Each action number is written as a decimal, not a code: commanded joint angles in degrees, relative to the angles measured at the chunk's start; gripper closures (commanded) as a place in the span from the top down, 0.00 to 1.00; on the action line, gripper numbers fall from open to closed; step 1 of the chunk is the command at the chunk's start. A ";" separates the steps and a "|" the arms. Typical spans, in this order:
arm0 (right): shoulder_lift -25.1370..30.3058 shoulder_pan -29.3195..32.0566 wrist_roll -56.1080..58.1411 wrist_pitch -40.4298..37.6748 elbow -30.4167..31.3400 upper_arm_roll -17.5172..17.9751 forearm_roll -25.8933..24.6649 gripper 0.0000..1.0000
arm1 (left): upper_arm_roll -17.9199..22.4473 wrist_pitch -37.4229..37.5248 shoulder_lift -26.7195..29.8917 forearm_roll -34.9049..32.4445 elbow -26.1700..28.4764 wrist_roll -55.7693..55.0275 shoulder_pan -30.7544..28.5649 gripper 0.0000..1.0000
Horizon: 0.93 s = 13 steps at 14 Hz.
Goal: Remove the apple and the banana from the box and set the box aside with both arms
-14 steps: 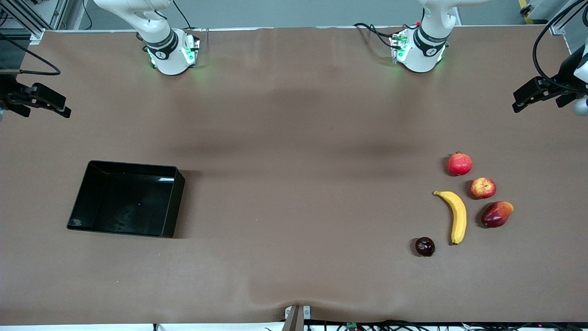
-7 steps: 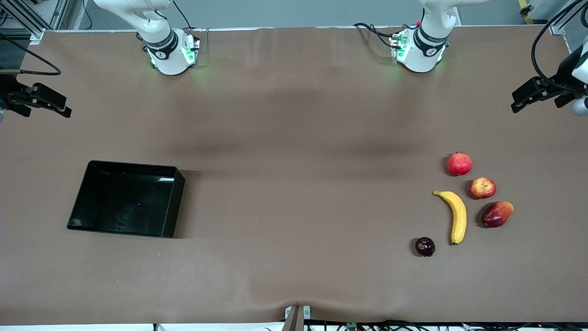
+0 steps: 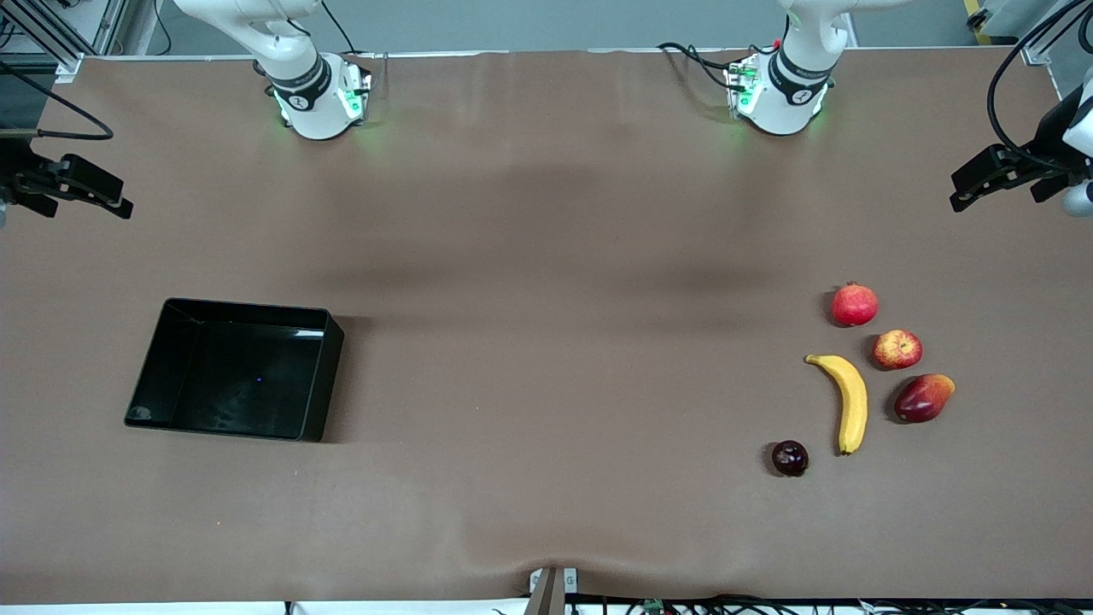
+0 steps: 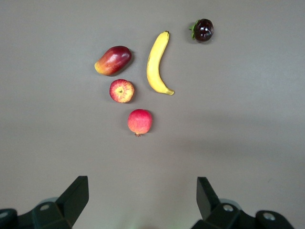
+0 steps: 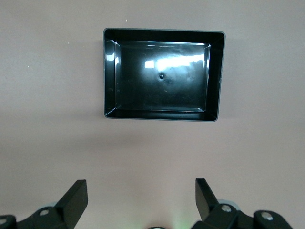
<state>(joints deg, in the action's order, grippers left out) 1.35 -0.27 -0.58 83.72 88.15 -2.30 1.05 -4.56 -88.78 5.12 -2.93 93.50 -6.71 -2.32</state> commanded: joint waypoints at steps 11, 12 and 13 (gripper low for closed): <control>0.06 -0.87 -0.13 -0.22 -0.61 -0.69 0.18 1.00 | -0.10 -2.01 -0.47 0.64 0.90 -0.41 0.21 1.00; 0.06 -0.87 -0.13 -0.22 -0.61 -0.69 0.18 1.00 | -0.10 -1.93 -0.46 0.64 0.90 -0.41 0.21 1.00; 0.06 -0.79 -0.13 -0.22 -0.61 -0.69 0.18 1.00 | -0.10 -1.93 -0.46 0.64 0.90 -0.32 0.21 1.00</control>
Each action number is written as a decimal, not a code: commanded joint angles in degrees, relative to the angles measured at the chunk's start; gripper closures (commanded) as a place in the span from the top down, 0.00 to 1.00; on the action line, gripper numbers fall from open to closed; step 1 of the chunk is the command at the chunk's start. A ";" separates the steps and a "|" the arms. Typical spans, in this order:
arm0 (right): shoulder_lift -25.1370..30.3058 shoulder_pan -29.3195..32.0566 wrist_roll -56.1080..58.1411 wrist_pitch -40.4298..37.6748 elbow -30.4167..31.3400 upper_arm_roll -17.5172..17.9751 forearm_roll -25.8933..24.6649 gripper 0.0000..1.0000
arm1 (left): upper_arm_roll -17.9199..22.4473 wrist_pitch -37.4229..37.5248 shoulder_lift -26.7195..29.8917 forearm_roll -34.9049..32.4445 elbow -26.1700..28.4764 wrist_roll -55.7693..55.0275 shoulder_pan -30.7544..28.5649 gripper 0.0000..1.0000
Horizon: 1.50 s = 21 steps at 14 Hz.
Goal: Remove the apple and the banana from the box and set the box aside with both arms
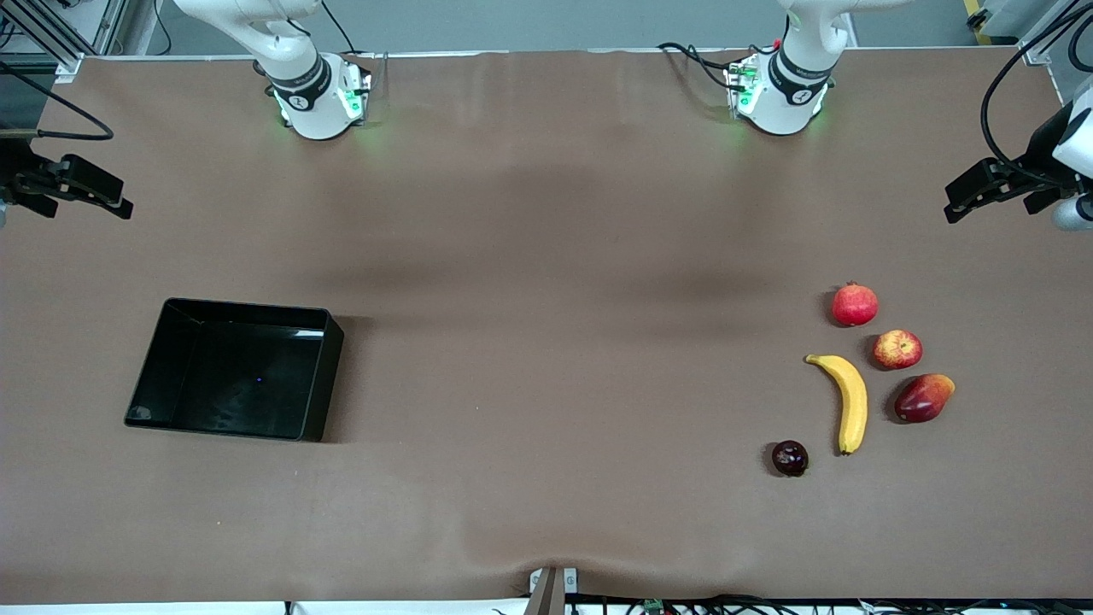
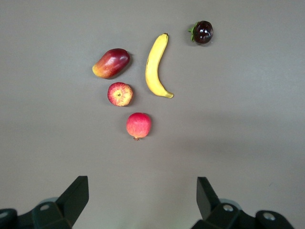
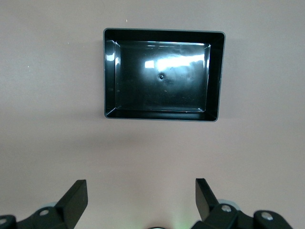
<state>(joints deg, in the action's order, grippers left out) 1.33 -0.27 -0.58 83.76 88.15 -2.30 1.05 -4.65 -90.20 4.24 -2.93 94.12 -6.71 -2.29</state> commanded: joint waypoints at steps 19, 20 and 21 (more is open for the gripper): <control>0.08 -0.79 -0.13 -0.18 -0.79 -0.69 0.18 1.00 | 0.16 3.62 -1.08 2.47 -1.75 0.91 -0.08 1.00; 0.08 -0.79 -0.13 -0.26 -0.70 -0.69 0.18 1.00 | 0.25 4.24 -0.99 4.31 -1.75 0.91 -0.34 1.00; 0.08 -0.79 -0.13 -0.27 -0.70 -0.69 0.09 1.00 | 0.43 4.68 -0.99 5.03 -1.83 0.83 -0.43 1.00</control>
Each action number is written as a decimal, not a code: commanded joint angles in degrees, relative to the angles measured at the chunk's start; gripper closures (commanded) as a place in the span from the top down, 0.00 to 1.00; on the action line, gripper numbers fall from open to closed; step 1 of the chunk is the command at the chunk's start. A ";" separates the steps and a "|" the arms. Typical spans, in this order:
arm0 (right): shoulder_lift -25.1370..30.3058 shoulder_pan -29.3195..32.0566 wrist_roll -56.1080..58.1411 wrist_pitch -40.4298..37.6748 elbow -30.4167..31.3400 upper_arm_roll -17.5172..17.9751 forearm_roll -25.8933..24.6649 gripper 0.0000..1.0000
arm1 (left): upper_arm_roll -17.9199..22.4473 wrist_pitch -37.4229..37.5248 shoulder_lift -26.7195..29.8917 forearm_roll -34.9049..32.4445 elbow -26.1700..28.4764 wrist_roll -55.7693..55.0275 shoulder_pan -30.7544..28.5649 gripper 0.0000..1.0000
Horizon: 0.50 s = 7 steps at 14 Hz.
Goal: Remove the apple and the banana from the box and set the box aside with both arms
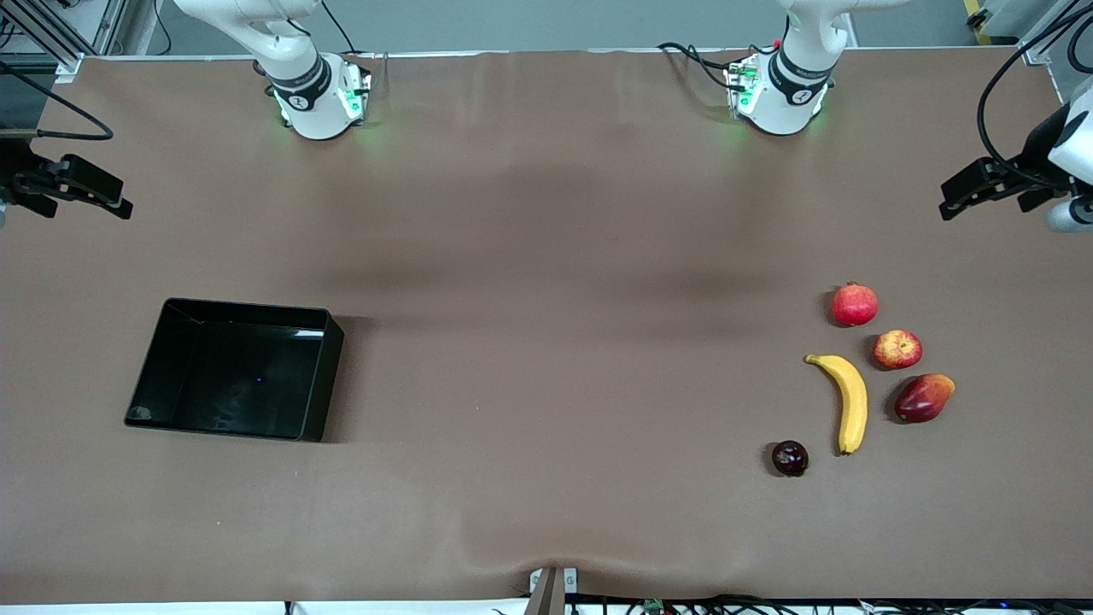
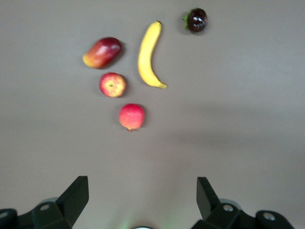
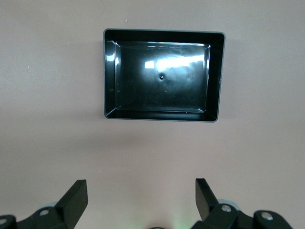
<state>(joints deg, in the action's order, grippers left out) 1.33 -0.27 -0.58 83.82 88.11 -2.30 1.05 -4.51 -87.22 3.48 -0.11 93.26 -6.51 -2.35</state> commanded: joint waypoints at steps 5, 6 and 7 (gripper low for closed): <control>0.08 -0.70 -0.13 -0.32 -0.74 -0.69 0.09 1.00 | 0.12 1.79 0.29 0.38 -1.23 0.19 -0.20 1.00; 0.08 -0.70 -0.13 -0.32 -0.66 -0.69 0.09 1.00 | 0.20 1.88 0.29 0.28 -1.32 0.27 -0.29 1.00; 0.08 -0.70 -0.13 -0.32 -0.74 -0.69 0.09 1.00 | 0.38 1.88 0.38 0.28 -1.41 0.27 -0.29 1.00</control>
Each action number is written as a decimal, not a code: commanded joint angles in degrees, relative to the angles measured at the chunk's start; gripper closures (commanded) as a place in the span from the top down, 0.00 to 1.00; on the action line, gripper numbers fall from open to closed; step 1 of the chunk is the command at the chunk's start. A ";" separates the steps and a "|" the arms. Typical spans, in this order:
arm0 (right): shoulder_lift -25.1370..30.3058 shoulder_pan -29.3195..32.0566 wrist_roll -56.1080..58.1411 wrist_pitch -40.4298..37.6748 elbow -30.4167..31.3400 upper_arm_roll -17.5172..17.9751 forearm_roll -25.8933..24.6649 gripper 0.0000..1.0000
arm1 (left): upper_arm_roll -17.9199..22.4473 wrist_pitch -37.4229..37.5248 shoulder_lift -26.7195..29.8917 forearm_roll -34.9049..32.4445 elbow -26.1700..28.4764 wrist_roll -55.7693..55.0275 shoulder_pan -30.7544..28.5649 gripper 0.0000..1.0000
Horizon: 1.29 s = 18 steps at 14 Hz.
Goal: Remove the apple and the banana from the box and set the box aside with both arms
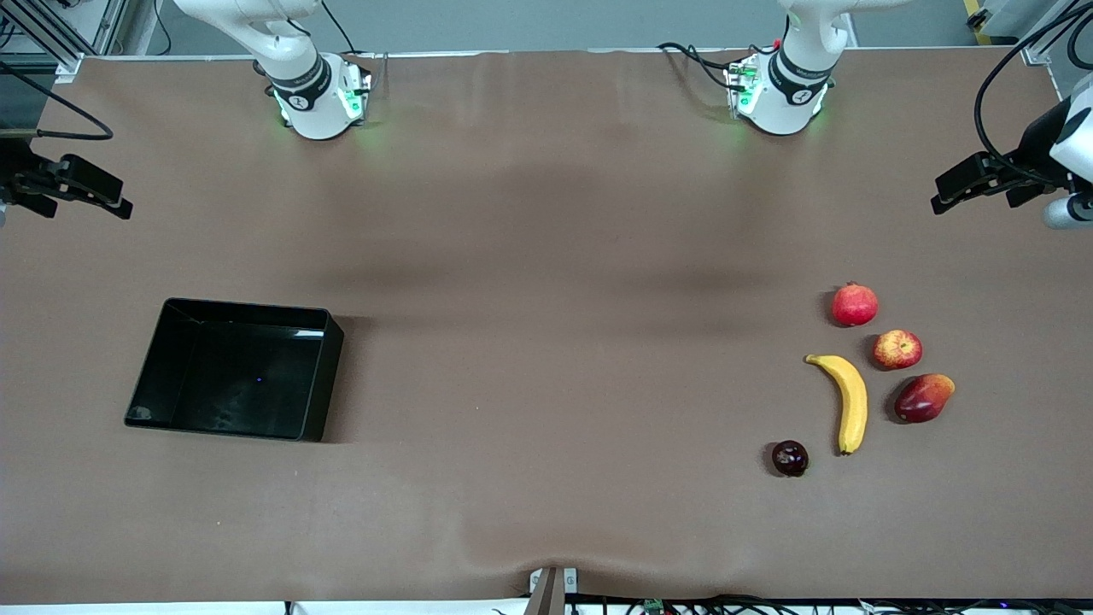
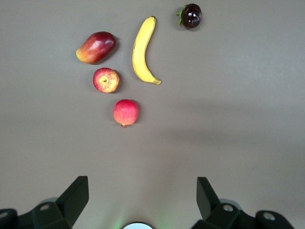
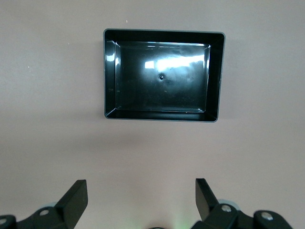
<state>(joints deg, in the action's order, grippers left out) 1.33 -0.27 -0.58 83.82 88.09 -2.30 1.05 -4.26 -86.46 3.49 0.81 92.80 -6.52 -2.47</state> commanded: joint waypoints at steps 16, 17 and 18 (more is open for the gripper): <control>-0.01 -0.61 -0.04 -0.32 -0.64 -0.69 0.09 1.00 | 0.39 -7.32 -5.16 -3.80 3.00 0.10 -1.92 1.00; 0.08 -0.61 -0.12 -0.32 -0.64 -0.69 0.09 1.00 | 0.31 -7.06 -5.16 -3.80 1.87 0.19 -1.84 1.00; -0.01 -0.61 -0.13 -0.32 -0.64 -0.69 0.09 1.00 | 0.13 -6.62 -5.08 -3.80 0.29 0.10 -1.66 1.00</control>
<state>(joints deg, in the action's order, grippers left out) 1.33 -0.27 -0.58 83.82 88.07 -2.36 1.05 -3.71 -93.54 -2.42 -2.04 95.31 -6.69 -4.27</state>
